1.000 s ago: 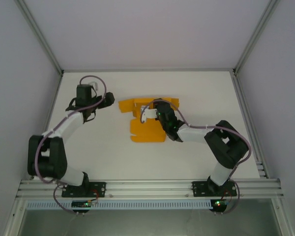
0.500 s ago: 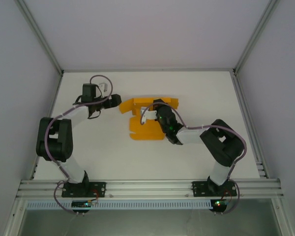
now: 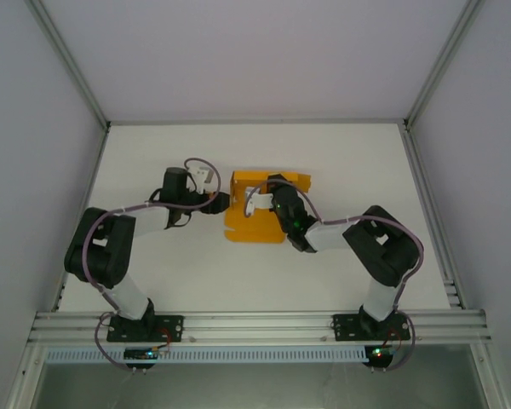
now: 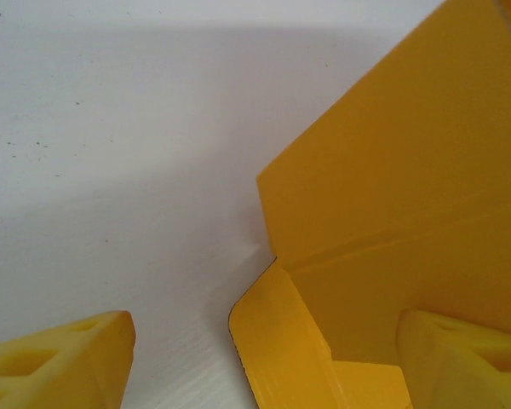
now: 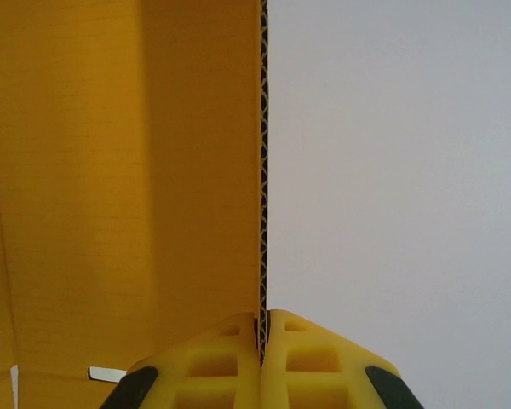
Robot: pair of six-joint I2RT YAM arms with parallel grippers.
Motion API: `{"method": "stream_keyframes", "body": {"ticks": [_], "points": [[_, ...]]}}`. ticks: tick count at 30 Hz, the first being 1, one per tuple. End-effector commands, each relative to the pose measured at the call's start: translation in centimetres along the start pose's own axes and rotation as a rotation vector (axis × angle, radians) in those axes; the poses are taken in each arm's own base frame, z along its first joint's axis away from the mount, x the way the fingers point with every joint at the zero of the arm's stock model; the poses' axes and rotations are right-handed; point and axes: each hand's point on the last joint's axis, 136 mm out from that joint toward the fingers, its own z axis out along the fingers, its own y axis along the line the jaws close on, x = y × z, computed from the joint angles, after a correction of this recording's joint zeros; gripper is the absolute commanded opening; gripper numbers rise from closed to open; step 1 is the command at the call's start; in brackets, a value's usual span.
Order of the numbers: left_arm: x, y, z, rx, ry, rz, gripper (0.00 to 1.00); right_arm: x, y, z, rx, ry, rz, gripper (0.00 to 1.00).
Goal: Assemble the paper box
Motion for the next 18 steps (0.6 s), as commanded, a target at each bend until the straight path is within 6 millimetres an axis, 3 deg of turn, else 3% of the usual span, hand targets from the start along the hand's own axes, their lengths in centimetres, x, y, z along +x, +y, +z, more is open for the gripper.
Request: {"method": "stream_keyframes", "body": {"ticks": [1,9,18], "points": [[-2.4,-1.0,-0.6,-0.004,-0.118,0.116,0.80,0.1,1.0,0.0,0.008,0.017,0.015,0.00],[-1.1,-1.9,0.8,-0.003,-0.106,0.209,0.78,0.4,2.4,0.1,0.011,0.033,0.006,0.00],[-1.2,-2.5,2.7,-0.007,-0.099,0.250,0.71,0.2,3.9,-0.6,-0.023,0.025,-0.024,0.00]]}}
